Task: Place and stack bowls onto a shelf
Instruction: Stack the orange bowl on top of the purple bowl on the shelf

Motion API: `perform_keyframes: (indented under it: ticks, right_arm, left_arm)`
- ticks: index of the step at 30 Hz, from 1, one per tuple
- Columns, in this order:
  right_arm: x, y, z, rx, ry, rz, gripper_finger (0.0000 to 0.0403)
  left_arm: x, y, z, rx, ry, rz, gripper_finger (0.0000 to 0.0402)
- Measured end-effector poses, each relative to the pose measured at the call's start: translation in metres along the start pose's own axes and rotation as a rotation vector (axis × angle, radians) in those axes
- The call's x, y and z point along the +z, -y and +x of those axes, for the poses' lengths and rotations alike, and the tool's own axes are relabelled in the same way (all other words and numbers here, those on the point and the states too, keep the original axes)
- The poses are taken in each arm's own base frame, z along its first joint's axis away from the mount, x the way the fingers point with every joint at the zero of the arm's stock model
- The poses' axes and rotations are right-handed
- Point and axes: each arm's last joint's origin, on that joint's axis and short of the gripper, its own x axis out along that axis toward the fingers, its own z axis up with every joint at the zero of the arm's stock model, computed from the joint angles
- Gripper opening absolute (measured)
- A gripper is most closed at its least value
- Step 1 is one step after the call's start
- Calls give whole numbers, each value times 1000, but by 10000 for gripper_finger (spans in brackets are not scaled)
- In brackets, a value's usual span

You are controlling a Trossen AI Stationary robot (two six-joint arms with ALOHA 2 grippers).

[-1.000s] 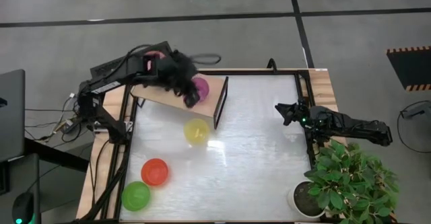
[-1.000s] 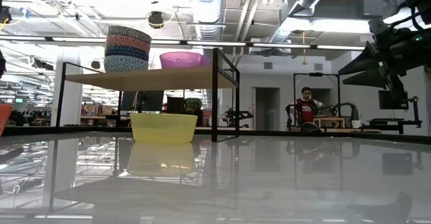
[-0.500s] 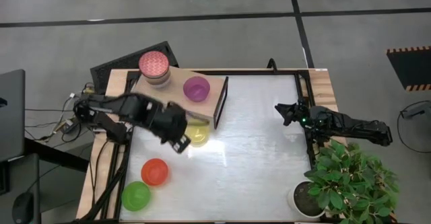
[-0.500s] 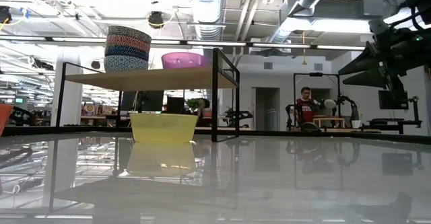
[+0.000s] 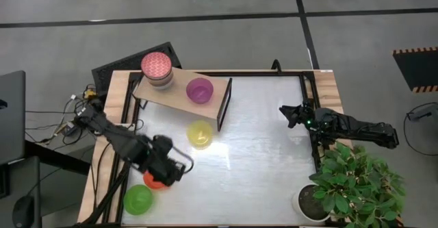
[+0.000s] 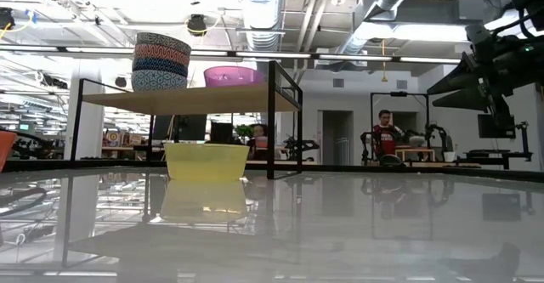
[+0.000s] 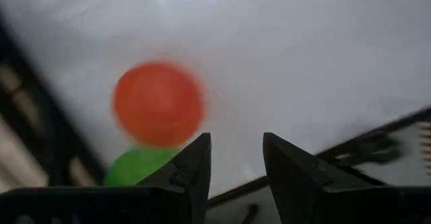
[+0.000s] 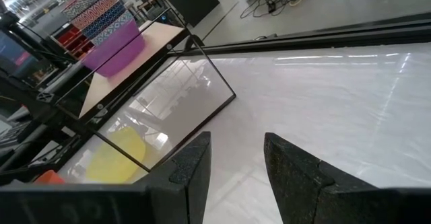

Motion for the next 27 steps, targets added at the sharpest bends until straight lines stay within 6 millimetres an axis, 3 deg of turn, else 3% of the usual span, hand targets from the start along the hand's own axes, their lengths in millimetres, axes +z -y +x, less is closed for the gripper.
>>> perform_keyframes:
  ticks: [11,20,27]
  right_arm:
    - [0,0,0,-1,1,-2,164]
    - [0,0,0,-1,1,-2,164]
    - [0,0,0,-1,1,-1,164]
  left_arm:
    - [-35,-35,76,354,-95,-26,121]
    - [-33,-77,106,197,-97,-59,121]
    - [-26,-118,126,205,-86,-161,121]
